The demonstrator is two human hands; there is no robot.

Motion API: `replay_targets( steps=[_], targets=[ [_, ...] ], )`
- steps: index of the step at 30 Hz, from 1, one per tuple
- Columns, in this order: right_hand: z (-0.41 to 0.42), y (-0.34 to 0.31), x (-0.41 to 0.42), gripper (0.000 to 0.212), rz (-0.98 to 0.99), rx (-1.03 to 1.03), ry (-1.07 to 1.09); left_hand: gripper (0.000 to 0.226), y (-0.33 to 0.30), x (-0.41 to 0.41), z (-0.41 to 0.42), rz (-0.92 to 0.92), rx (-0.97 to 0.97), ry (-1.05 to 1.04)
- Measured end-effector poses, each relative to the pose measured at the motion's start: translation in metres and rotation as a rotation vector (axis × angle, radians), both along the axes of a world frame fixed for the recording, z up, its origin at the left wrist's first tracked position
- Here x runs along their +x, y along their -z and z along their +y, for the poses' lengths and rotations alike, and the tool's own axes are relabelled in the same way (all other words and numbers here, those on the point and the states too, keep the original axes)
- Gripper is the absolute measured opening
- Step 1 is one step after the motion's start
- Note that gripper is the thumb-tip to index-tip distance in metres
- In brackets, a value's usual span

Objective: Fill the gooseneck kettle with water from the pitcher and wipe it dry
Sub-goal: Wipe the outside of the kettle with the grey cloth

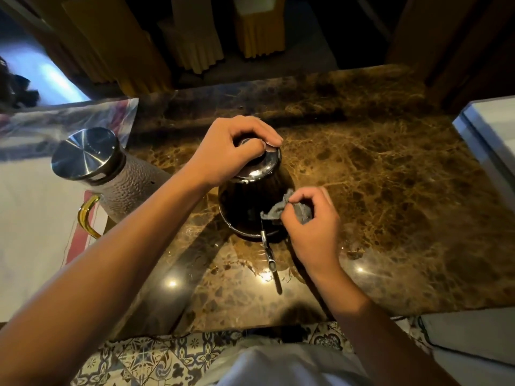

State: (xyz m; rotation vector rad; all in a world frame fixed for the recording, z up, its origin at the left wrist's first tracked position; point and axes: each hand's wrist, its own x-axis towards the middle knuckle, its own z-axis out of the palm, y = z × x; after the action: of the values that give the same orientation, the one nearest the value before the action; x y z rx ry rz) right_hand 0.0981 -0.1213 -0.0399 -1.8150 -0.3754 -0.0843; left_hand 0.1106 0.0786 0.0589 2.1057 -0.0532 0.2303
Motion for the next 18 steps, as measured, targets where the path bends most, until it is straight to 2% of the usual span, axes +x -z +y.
replay_targets(
  steps=[4, 7, 10, 12, 15, 18],
  targets=[
    [-0.009, 0.022, -0.018, 0.033, 0.17, -0.062, 0.02, 0.023, -0.001, 0.001, 0.002, 0.018, -0.022, 0.029],
    [-0.012, 0.015, -0.02, 0.03, 0.275, 0.05, 0.074, 0.025, -0.004, 0.003, 0.006, 0.05, -0.021, 0.099],
    [-0.01, -0.018, -0.007, 0.02, 0.242, 0.229, 0.151, 0.023, -0.011, 0.005, 0.012, 0.089, 0.071, 0.203],
    [-0.007, -0.041, 0.002, 0.02, 0.183, 0.311, 0.176, 0.024, -0.018, 0.003, 0.014, 0.092, 0.222, 0.227],
    [0.003, -0.055, 0.014, 0.018, 0.138, 0.324, 0.141, 0.034, -0.024, -0.011, 0.006, -0.009, 0.493, 0.121],
    [0.019, -0.053, 0.014, 0.02, 0.185, 0.331, 0.091, 0.055, -0.015, -0.032, -0.012, 0.032, 0.482, -0.022]
  ],
)
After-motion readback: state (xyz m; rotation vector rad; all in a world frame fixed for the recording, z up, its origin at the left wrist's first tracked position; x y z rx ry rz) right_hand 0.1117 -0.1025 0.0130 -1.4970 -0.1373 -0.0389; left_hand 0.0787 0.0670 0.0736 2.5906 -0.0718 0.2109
